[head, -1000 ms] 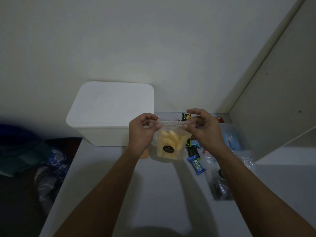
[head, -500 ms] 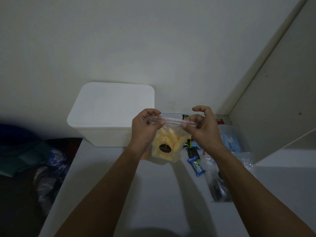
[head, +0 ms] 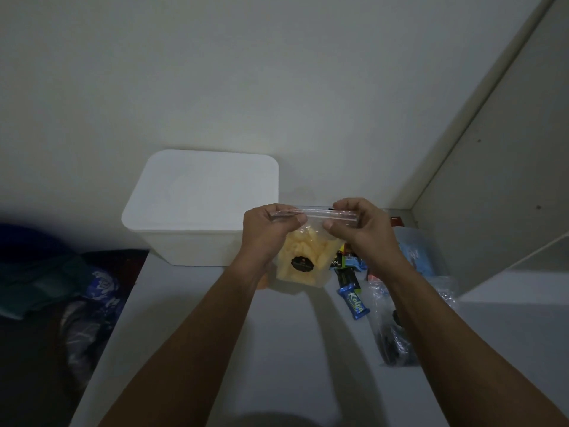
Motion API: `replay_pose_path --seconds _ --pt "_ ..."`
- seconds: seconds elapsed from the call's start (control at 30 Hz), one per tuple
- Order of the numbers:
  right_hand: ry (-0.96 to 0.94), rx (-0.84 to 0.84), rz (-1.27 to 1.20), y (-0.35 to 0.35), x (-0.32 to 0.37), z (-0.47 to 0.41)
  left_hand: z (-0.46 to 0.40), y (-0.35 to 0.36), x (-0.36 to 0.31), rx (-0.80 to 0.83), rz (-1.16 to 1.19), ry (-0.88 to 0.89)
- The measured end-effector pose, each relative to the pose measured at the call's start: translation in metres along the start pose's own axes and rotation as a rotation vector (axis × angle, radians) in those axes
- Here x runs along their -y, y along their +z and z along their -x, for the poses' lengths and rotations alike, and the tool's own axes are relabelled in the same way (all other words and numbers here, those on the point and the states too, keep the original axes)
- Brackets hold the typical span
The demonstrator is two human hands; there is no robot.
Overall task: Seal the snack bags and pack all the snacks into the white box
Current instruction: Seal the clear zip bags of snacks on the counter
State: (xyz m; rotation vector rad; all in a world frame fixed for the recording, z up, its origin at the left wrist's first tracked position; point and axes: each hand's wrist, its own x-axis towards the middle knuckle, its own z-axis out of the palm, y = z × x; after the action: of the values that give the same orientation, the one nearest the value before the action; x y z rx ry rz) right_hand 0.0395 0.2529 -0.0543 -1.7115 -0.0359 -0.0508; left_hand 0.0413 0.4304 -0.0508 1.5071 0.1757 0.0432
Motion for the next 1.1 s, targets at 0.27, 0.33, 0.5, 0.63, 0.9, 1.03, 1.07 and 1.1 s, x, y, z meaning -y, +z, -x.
replay_pose_path --seconds 0.27,0.33,0.5,0.63,0.9,1.03,1.07,1.1 --pt "-0.016 -0.006 -0.055 0.002 0.004 0.002 0.001 0.0 -0.003 0.095 0.032 -0.002" --pt "-0.004 0.003 -0.082 0.001 0.005 0.002 0.003 0.0 -0.002 0.104 0.039 -0.029" --pt "-0.011 -0.007 -0.096 0.001 0.007 0.004 0.003 0.004 -0.005 0.096 0.016 -0.024" --pt "-0.018 0.006 -0.112 0.001 0.009 0.005 0.003 0.006 -0.006 0.103 0.009 0.001" --pt "0.001 0.014 -0.085 -0.001 0.016 0.003 0.005 0.005 -0.004 0.13 0.016 -0.015" --pt "0.024 0.04 -0.085 -0.002 0.016 0.004 0.005 0.004 -0.004 0.098 0.019 -0.03" --pt "0.032 0.042 -0.083 -0.002 0.016 0.004 0.006 0.004 -0.005 0.094 0.022 -0.028" --pt "0.038 0.045 -0.083 -0.002 0.015 0.004 0.005 0.004 -0.005 0.095 0.024 -0.024"
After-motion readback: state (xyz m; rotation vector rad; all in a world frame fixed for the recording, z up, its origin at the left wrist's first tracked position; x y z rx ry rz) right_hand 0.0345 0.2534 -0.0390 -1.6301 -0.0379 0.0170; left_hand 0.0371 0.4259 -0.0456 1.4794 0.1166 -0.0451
